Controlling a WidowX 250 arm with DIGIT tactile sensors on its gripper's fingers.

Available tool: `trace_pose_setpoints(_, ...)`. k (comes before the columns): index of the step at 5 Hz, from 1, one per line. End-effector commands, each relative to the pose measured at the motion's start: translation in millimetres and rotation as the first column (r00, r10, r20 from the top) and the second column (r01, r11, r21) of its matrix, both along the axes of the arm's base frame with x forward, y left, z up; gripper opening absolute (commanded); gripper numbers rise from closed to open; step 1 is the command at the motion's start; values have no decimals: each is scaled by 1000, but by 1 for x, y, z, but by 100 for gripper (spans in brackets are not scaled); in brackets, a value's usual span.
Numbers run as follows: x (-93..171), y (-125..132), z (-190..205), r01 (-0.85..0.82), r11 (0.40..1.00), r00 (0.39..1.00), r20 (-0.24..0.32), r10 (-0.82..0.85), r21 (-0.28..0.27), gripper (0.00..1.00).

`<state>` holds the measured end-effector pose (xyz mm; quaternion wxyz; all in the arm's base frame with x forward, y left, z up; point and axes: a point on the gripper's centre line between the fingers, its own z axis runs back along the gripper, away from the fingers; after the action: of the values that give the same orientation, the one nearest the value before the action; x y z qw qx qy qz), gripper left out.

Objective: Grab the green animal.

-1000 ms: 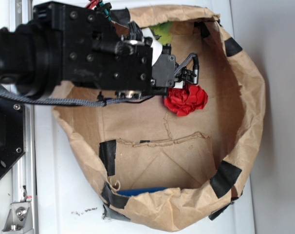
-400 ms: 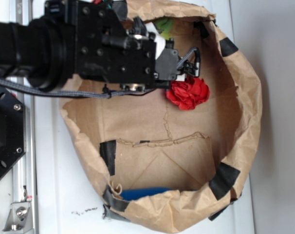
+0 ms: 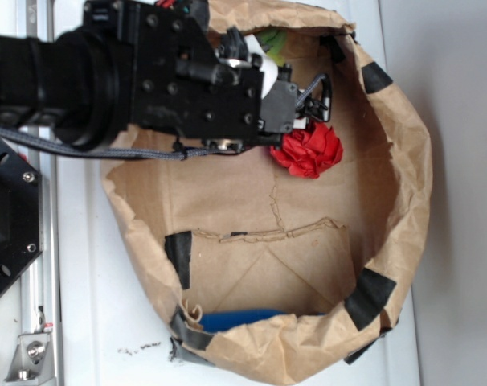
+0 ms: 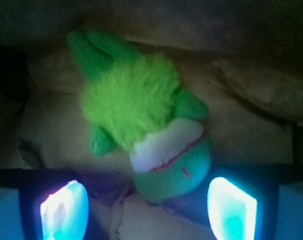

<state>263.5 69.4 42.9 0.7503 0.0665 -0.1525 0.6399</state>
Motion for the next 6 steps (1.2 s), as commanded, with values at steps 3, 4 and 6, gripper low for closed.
trace_pose_setpoints(3, 0, 27, -10, -2, 996, 1000, -20, 3, 89, 100)
trace_pose_setpoints(4, 7, 31, -15, -10, 997, 1000, -21, 11, 78, 100)
trace_pose_setpoints(6, 8, 32, -19, -29, 997, 999, -31, 31, 70, 0)
